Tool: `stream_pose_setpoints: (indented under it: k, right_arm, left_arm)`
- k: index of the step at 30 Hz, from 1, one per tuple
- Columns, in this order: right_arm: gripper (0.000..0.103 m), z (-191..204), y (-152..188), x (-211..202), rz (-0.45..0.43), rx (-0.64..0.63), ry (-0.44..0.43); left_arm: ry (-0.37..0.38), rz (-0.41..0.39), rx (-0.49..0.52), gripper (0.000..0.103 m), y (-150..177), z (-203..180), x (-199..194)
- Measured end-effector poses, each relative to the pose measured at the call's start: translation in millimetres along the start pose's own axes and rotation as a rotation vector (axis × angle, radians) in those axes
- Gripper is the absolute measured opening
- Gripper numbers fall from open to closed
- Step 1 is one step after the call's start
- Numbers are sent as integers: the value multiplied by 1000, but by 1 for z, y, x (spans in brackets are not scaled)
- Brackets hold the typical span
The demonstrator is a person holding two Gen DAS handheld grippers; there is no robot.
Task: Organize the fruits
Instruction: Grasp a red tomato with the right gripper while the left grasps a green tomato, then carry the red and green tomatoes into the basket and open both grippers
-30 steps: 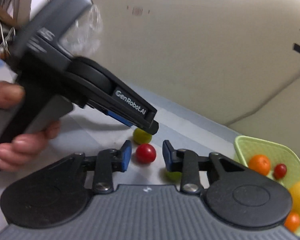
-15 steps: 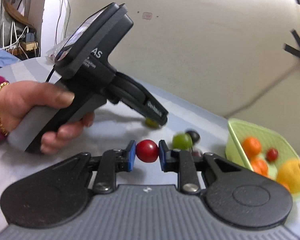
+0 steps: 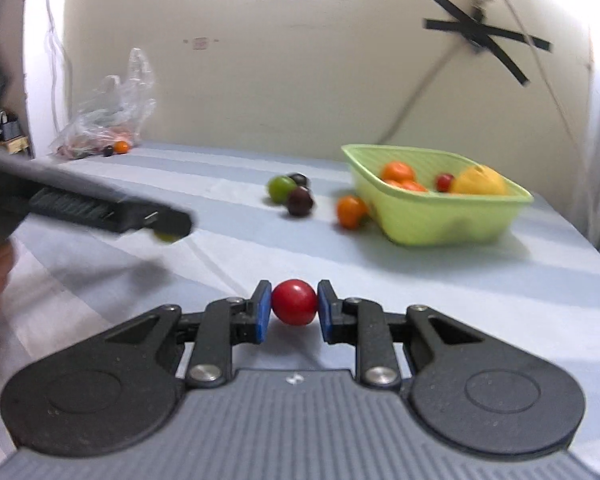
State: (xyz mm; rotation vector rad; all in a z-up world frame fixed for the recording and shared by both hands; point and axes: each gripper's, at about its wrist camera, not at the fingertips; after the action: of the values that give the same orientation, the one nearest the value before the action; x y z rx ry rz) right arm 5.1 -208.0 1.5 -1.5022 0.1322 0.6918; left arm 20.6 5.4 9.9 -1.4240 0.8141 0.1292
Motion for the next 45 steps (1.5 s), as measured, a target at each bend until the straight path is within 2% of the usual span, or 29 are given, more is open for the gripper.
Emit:
stream_pose_setpoints:
  k: [4,9,21,24,27,30,33,36,40,45]
  right_arm:
    - [28,-3,5,3,15,22,-10]
    - [29,-3,7,3,21,45,-18]
    - [33,-8,14,-8,32,91,-46]
    - [33,-9,14,-9,32,98,-51]
    - [33,-6,15,-11,32,83,-49]
    - [28,-4,17,-15,25,60,-56]
    - [27,-9,16,-16,16,89,-67]
    - [27,-17,11,-17,-11,102,-72]
    - [28,-35,-12,-17,-97,104,-15]
    - [28,-60,-44,1,-181,136,29]
  left_arm:
    - [-16,31,4,29,6,-6,7]
    - [-43,16,44,31,18,-9,4]
    - [-35,11,56,36,19,-12,2]
    - [-41,9,59,35,19,-13,2]
    - [-55,5,49,27,19,-13,1]
    - [-39,3,25,27,18,-9,1]
    - [6,8,1,27,14,-6,2]
    - [39,-11,17,27,-4,-12,3]
    - [89,-47,45,27,-48,-23,16]
    - [134,-44,24,27,-110,-30,61]
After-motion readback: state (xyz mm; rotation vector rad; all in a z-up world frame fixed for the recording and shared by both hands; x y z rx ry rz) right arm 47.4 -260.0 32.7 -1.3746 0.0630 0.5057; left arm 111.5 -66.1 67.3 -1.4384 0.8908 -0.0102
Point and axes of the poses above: each gripper's, at about its wrist camera, not at the fingertips, and x roughly the way its jaws point, z to its left, y to its underside, and after that the axes turned 5 degrees about x, right-handed
